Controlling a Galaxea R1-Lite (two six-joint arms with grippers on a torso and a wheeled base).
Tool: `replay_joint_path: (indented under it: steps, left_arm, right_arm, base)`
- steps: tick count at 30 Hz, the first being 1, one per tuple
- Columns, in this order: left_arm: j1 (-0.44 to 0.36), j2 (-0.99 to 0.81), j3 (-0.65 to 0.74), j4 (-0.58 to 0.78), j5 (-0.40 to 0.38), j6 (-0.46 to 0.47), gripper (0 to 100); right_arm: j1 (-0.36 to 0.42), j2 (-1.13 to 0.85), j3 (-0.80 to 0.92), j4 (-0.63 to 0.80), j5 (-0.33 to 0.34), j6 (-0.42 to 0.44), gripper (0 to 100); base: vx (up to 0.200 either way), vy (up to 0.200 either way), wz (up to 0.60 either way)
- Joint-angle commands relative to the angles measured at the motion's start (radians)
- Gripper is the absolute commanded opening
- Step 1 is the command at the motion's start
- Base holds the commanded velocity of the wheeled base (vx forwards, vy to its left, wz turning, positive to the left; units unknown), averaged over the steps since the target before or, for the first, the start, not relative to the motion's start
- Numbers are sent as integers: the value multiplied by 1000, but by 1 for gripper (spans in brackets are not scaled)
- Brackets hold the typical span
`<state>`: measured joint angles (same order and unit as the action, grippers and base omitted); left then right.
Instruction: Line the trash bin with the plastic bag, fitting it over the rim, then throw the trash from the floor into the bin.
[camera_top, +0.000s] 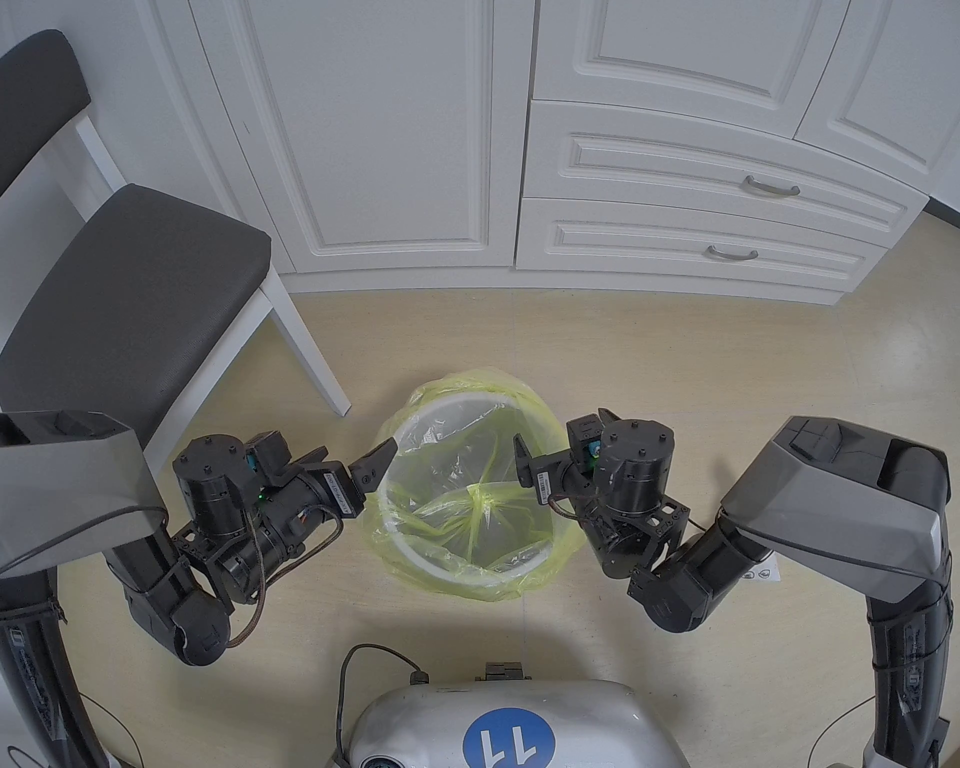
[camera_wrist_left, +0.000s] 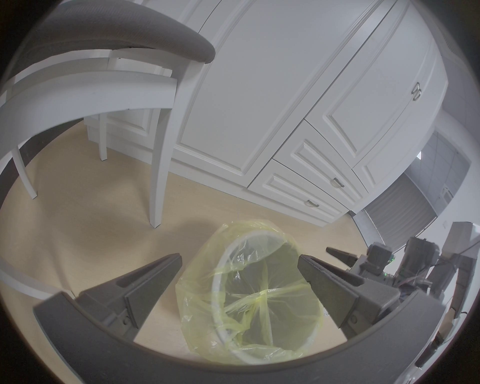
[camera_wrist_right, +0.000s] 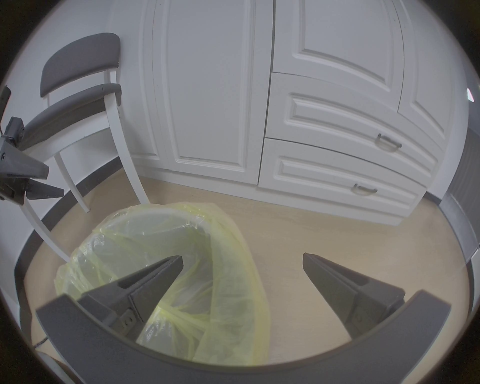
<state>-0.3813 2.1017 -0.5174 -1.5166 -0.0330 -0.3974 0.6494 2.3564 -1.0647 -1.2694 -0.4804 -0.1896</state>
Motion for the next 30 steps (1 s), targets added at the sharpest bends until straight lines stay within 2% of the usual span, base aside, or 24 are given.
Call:
replay_joint_path:
  steps: [1,24,30]
  left_arm:
    - [-1,38,22,-14,1,0,100]
    - [-21,43,25,-14,1,20,100]
    - [-25,43,27,-14,2,20,100]
  right_arm:
    - [0,-19,37,-31,-10,-39,100]
    - [-5,37,28,-31,-15,-83,100]
    - [-16,-11,75,-33,-78,-136,100]
  base:
    - [0,0,0]
    - [0,0,0]
    - [0,0,0]
